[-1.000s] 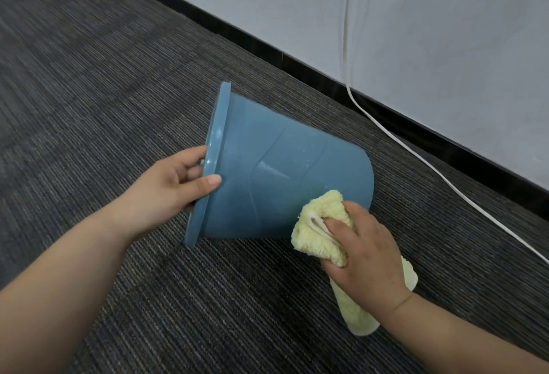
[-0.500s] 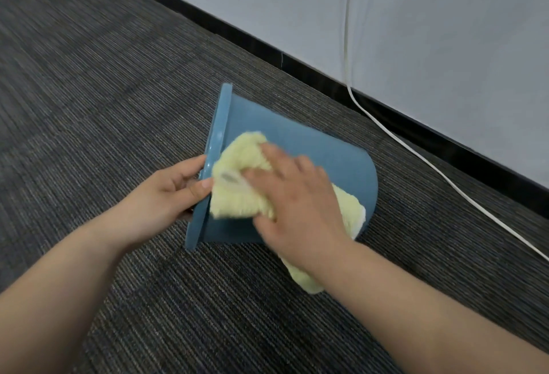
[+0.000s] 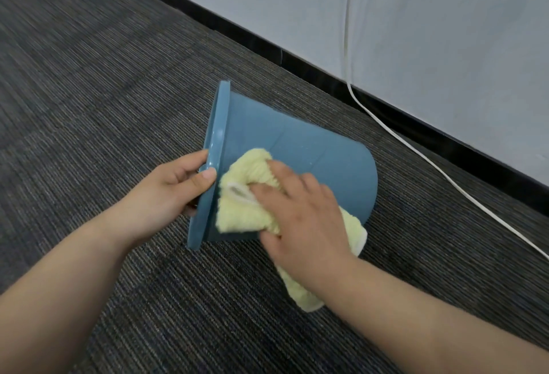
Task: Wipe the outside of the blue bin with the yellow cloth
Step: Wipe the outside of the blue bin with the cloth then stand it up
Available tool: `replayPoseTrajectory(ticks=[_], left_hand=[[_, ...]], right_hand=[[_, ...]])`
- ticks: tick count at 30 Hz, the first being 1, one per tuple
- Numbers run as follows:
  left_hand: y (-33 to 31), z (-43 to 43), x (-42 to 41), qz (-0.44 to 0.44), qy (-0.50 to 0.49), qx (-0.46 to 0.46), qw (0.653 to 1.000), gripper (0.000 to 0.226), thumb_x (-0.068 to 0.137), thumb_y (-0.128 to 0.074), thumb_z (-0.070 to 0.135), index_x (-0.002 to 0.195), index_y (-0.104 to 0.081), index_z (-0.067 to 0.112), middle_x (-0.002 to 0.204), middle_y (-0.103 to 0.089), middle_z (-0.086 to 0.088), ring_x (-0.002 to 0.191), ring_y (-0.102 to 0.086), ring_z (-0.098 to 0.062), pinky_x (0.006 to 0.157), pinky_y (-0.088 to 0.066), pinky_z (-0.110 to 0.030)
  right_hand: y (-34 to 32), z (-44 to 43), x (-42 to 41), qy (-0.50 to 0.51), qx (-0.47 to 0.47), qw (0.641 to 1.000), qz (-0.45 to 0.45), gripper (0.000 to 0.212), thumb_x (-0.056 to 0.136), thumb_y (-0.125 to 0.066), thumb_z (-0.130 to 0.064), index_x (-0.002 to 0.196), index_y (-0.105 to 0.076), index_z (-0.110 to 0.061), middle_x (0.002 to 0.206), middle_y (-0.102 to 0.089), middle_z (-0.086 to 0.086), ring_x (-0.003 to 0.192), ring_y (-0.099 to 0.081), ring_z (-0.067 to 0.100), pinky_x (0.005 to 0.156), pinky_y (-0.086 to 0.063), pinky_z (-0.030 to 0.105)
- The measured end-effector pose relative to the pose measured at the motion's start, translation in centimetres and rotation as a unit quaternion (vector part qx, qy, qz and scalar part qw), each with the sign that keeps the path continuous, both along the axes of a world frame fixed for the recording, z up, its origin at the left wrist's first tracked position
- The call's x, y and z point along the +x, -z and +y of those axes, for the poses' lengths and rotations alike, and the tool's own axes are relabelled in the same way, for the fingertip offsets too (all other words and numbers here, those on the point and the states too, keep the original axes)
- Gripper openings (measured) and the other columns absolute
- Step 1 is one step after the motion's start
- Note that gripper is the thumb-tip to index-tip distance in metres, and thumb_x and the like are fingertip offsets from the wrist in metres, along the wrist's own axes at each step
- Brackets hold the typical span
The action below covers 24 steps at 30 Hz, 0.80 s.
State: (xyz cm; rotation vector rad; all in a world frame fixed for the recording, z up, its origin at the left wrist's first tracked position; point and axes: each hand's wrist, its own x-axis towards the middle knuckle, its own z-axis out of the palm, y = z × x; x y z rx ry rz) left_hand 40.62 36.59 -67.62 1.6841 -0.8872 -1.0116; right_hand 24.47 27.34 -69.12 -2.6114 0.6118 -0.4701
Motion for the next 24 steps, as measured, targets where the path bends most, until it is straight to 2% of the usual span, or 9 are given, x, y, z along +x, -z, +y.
replayPoseTrajectory(ticks=[2, 4, 6, 8, 10, 14, 17, 21, 24], left_hand=[[0.0, 0.2, 0.0, -0.003, 0.000, 0.004, 1.000, 0.034, 0.071, -0.044, 0.035, 0.102, -0.057, 0.038, 0.076, -0.073, 0.017, 0.068, -0.066, -0.001, 0.055, -0.053, -0.016], [-0.1, 0.2, 0.0, -0.002, -0.002, 0.002, 1.000, 0.034, 0.072, -0.044, 0.036, 0.103, -0.056, 0.040, 0.077, -0.073, 0.017, 0.068, -0.067, -0.002, 0.053, -0.052, -0.016], [-0.1, 0.1, 0.0, -0.006, 0.001, -0.001, 1.000, 0.033, 0.072, -0.044, 0.036, 0.102, -0.057, 0.040, 0.079, -0.073, 0.017, 0.069, -0.067, -0.003, 0.054, -0.053, -0.016], [-0.2, -0.3, -0.2, 0.002, 0.005, -0.006, 1.000, 0.032, 0.071, -0.045, 0.035, 0.099, -0.058, 0.039, 0.080, -0.074, 0.017, 0.071, -0.068, -0.004, 0.057, -0.054, -0.018], [-0.3, -0.5, -0.3, 0.006, 0.007, -0.007, 1.000, 0.030, 0.070, -0.046, 0.034, 0.097, -0.060, 0.038, 0.080, -0.074, 0.016, 0.072, -0.068, -0.005, 0.058, -0.055, -0.019], [-0.3, -0.5, -0.2, 0.001, 0.000, -0.008, 1.000, 0.031, 0.070, -0.045, 0.034, 0.098, -0.059, 0.039, 0.078, -0.074, 0.015, 0.070, -0.068, -0.006, 0.057, -0.055, -0.019], [-0.3, -0.5, -0.2, -0.004, -0.010, -0.007, 1.000, 0.030, 0.072, -0.044, 0.034, 0.098, -0.059, 0.037, 0.075, -0.074, 0.015, 0.067, -0.067, -0.005, 0.054, -0.054, -0.017], [-0.5, -0.6, -0.3, -0.005, -0.014, -0.015, 1.000, 0.029, 0.073, -0.043, 0.032, 0.097, -0.059, 0.036, 0.076, -0.073, 0.017, 0.067, -0.067, -0.003, 0.052, -0.053, -0.017], [-0.5, -0.5, -0.3, 0.000, -0.011, -0.012, 1.000, 0.030, 0.073, -0.043, 0.032, 0.098, -0.058, 0.036, 0.077, -0.073, 0.018, 0.068, -0.068, -0.002, 0.051, -0.052, -0.016]], right_hand=[[0.4, -1.7, -0.9, 0.085, 0.036, 0.996, 0.012, 0.049, 0.070, -0.066, -0.020, 0.118, -0.054, -0.016, 0.136, -0.044, 0.013, 0.106, -0.049, 0.033, 0.087, -0.039, 0.040], [1.3, -2.6, -1.7, 0.145, 0.040, 0.988, 0.021, 0.050, 0.077, -0.059, -0.023, 0.125, -0.045, -0.019, 0.143, -0.032, 0.009, 0.115, -0.039, 0.030, 0.092, -0.031, 0.038], [1.1, -1.7, -1.6, 0.127, 0.032, 0.991, 0.036, 0.051, 0.074, -0.063, -0.023, 0.122, -0.049, -0.017, 0.141, -0.035, 0.015, 0.113, -0.042, 0.034, 0.091, -0.035, 0.040], [0.9, 0.1, -1.4, 0.067, 0.021, 0.997, 0.035, 0.050, 0.060, -0.067, -0.023, 0.108, -0.059, -0.014, 0.125, -0.052, 0.022, 0.093, -0.057, 0.038, 0.076, -0.048, 0.044], [1.0, 0.4, -1.8, 0.039, 0.004, 0.999, 0.035, 0.049, 0.051, -0.064, -0.026, 0.099, -0.063, -0.014, 0.113, -0.061, 0.021, 0.078, -0.062, 0.036, 0.063, -0.052, 0.042], [2.1, -2.9, -3.1, 0.154, 0.038, 0.987, 0.041, 0.051, 0.075, -0.062, -0.022, 0.123, -0.048, -0.016, 0.138, -0.038, 0.017, 0.110, -0.046, 0.035, 0.087, -0.038, 0.039], [2.2, -3.9, -3.3, 0.220, 0.058, 0.973, 0.030, 0.049, 0.079, -0.056, -0.025, 0.126, -0.043, -0.019, 0.138, -0.034, 0.011, 0.111, -0.042, 0.030, 0.084, -0.038, 0.037], [2.2, -0.5, -2.3, 0.104, 0.034, 0.993, 0.052, 0.057, 0.067, -0.070, -0.024, 0.120, -0.051, -0.017, 0.136, -0.038, 0.023, 0.110, -0.048, 0.038, 0.087, -0.042, 0.041], [2.5, 0.9, -2.8, 0.047, -0.005, 0.997, 0.056, 0.061, 0.043, -0.083, -0.023, 0.100, -0.063, -0.015, 0.111, -0.061, 0.024, 0.078, -0.064, 0.036, 0.061, -0.053, 0.041]])
